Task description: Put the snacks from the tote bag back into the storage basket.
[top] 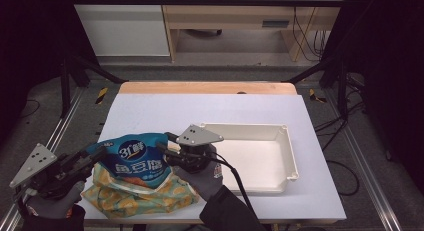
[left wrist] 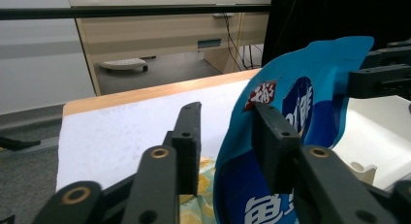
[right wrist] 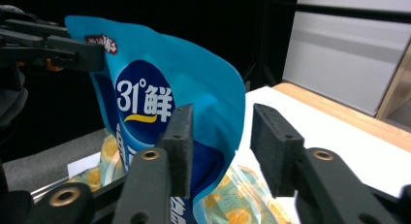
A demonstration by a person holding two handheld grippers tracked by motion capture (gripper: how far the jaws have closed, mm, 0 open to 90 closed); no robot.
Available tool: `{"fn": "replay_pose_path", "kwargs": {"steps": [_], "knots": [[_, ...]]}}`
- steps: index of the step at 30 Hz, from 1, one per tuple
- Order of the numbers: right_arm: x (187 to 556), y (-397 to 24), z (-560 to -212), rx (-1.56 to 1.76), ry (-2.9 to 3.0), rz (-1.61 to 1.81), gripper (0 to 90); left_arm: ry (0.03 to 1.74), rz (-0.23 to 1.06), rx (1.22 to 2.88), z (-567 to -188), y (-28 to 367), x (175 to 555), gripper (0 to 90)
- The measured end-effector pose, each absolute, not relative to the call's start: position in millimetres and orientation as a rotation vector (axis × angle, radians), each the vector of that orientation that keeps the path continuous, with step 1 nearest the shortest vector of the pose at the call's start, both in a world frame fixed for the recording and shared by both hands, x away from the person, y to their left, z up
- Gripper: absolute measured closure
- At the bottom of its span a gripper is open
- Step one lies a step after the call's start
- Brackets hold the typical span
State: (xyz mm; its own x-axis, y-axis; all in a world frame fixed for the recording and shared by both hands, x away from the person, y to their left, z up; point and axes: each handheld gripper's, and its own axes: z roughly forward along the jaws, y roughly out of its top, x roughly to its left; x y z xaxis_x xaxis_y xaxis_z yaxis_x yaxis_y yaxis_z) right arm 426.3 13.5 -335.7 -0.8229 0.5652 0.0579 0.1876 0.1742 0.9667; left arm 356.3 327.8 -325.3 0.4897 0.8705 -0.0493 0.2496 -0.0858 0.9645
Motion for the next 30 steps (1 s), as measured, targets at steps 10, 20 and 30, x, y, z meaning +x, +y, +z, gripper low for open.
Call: {"fn": "replay_pose_path", "kwargs": {"steps": [10, 20, 30], "knots": [[428.3, 18.0, -335.9, 0.715, 2.154, 1.675, 77.4, 0.998, 0.674, 1.614, -326.3, 326.9, 355.9, 75.7], [429.2, 17.3, -335.5, 0.726, 2.162, 1.671, 88.8, 0.997, 0.670, 1.610, -326.9, 326.0, 355.6, 84.3], [427.5, 19.9, -332.6, 0.723, 2.161, 1.647, 90.0, 1.011, 0.697, 1.597, -325.9, 323.3, 356.8, 89.5]]}}
